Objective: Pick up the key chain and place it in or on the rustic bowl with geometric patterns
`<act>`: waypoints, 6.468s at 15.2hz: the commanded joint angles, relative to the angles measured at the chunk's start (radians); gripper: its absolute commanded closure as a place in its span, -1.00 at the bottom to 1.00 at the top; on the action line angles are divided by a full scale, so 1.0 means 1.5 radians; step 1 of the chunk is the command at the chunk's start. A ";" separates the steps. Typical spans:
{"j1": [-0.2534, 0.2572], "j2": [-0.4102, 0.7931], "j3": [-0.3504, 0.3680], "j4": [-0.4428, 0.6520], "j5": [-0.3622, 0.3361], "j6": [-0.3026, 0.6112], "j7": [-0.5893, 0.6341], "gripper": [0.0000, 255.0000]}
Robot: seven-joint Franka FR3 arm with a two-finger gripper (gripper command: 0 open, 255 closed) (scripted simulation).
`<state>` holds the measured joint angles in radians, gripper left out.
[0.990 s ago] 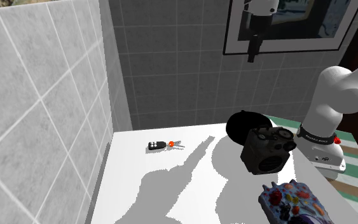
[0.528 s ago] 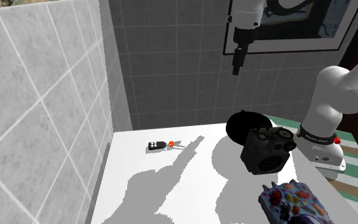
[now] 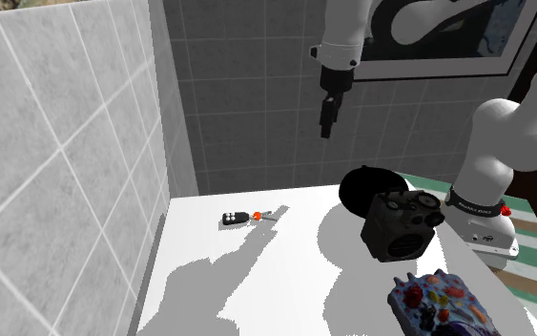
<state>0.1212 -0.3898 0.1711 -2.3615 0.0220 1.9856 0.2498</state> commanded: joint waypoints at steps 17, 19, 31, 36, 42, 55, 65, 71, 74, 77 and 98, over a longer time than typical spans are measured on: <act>0.087 0.386 0.119 0.263 -0.108 0.135 0.147 -1.00; 0.104 0.431 0.123 0.305 -0.129 0.137 0.163 -1.00; 0.115 0.483 0.114 0.300 -0.157 0.191 0.181 -1.00; 0.115 0.483 0.114 0.300 -0.157 0.191 0.180 1.00; 0.115 0.482 0.115 0.298 -0.156 0.192 0.180 1.00; 0.109 0.440 0.124 0.335 -0.131 0.116 0.161 1.00; 0.106 0.409 0.129 0.386 -0.113 0.037 0.146 1.00; 0.106 0.397 0.131 0.425 -0.106 -0.013 0.139 1.00; 0.106 0.392 0.132 0.446 -0.103 -0.038 0.136 1.00; 0.106 0.390 0.133 0.469 -0.101 -0.064 0.134 1.00; 0.140 -0.189 0.079 -0.068 0.077 -0.080 0.034 1.00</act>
<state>0.3225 -0.6332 0.2933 -2.4333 0.1287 1.8763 0.3011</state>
